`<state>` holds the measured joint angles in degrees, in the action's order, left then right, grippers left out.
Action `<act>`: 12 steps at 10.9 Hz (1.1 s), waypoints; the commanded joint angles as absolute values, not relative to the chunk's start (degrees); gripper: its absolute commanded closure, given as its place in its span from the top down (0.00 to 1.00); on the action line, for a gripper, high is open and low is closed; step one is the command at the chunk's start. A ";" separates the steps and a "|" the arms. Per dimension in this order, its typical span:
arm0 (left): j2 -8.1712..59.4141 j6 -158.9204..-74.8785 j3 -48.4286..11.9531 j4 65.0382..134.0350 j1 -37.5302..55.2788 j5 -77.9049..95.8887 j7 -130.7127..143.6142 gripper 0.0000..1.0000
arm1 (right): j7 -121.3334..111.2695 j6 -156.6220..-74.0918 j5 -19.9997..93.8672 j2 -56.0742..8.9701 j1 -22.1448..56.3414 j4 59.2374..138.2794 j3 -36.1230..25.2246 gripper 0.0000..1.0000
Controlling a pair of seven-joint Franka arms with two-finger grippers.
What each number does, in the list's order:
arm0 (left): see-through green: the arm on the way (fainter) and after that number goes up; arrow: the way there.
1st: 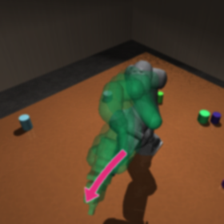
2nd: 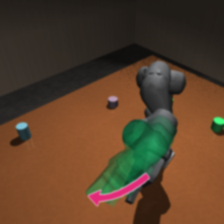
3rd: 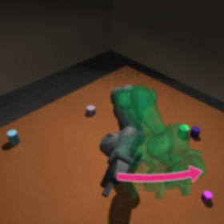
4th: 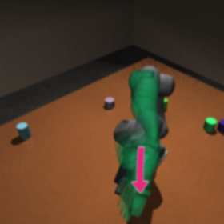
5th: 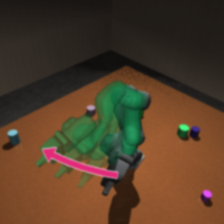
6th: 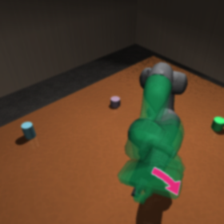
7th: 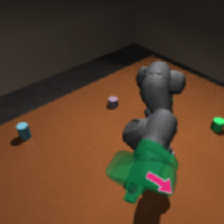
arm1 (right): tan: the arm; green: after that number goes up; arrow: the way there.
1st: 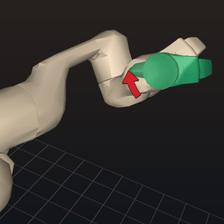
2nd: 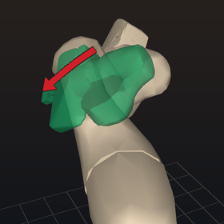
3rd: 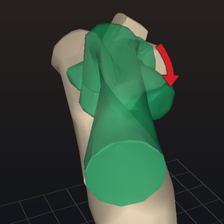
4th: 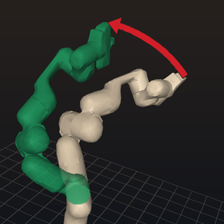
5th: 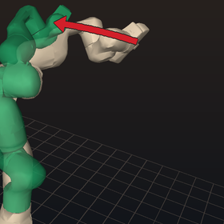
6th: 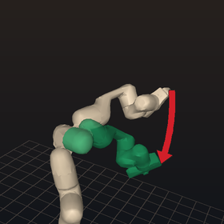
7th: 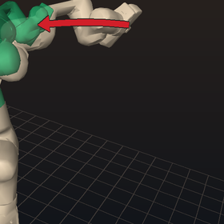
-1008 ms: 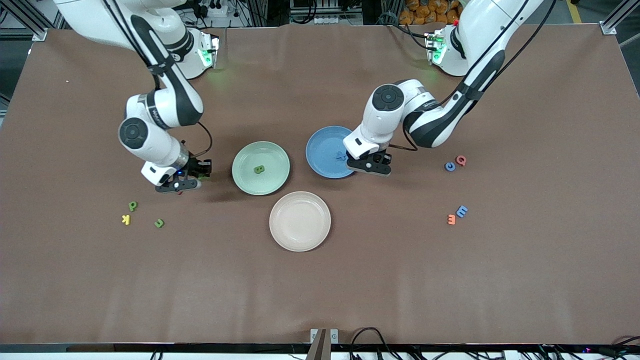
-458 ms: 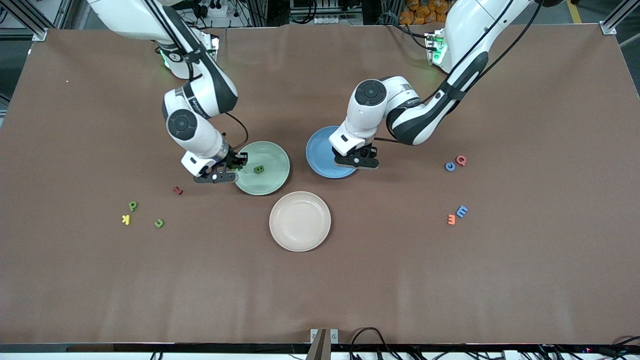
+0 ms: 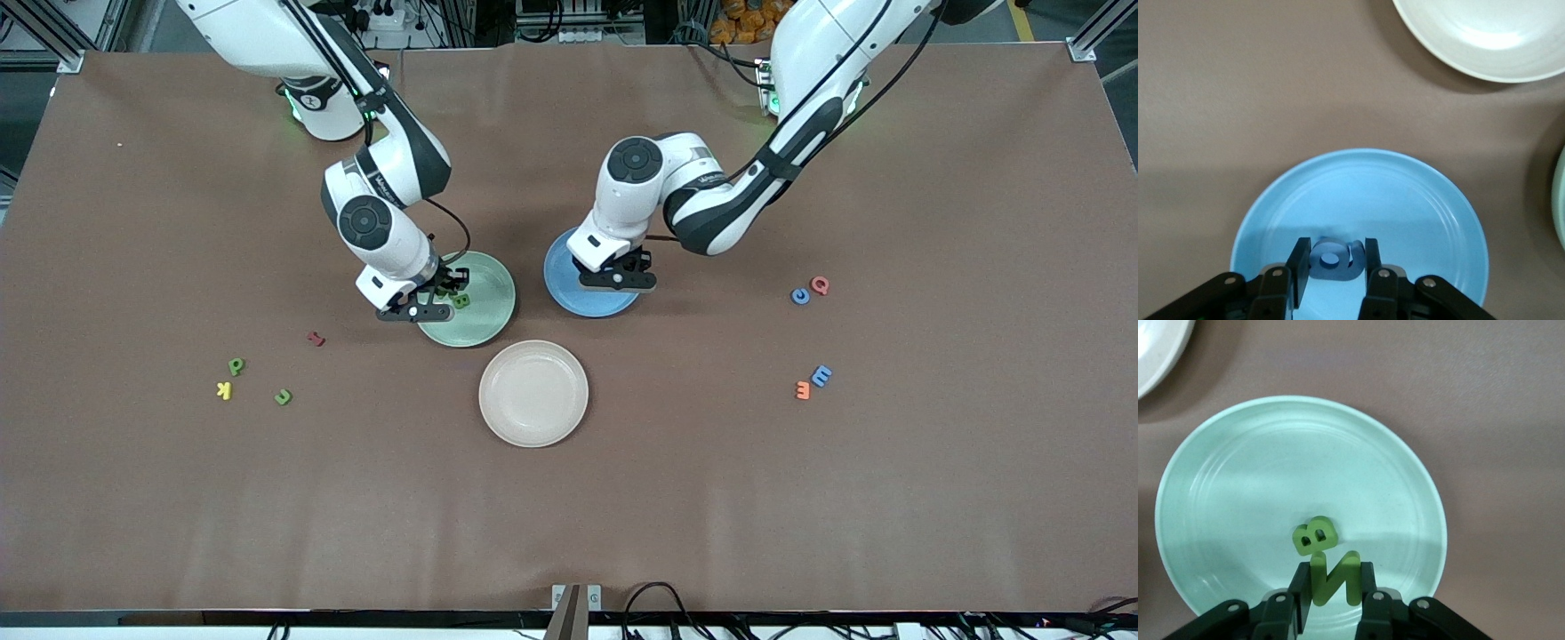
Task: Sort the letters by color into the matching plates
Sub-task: 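Open both grippers to release the letters onto the plates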
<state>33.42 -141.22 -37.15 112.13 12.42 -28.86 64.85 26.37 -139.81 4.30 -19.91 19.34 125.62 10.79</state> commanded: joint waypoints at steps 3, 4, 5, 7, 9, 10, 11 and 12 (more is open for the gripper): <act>34.54 -138.25 -36.13 109.42 15.99 -28.39 67.67 0.00 | 22.71 -138.26 3.08 -20.39 17.76 124.02 11.07 1.00; 34.54 -138.25 -34.90 109.34 17.39 -28.48 69.33 0.00 | 19.11 -137.47 3.08 -20.13 16.54 124.10 11.07 1.00; 34.54 -138.16 -33.67 108.47 19.14 -28.48 70.39 0.00 | 15.85 -136.42 3.08 -19.69 15.04 124.01 11.07 1.00; 34.89 -137.72 -32.87 107.76 19.77 -28.13 70.58 0.00 | 13.37 -136.14 3.08 -19.25 11.71 124.01 11.16 1.00; 34.89 -137.72 -32.87 107.67 20.13 -28.39 70.58 0.24 | 8.64 -136.14 2.90 -19.07 7.76 124.01 11.16 1.00; 34.89 -137.64 -32.87 107.67 20.13 -28.48 70.49 0.81 | 6.00 -136.14 2.20 -19.07 5.56 123.84 11.16 1.00; 34.81 -137.64 -32.87 107.58 20.13 -28.65 70.49 1.00 | 2.93 -136.14 0.81 -19.07 3.10 123.58 11.16 1.00; 34.80 -137.64 -32.87 107.58 20.04 -28.65 70.49 1.00 | -0.58 -136.14 -0.25 -19.07 1.68 123.49 11.16 1.00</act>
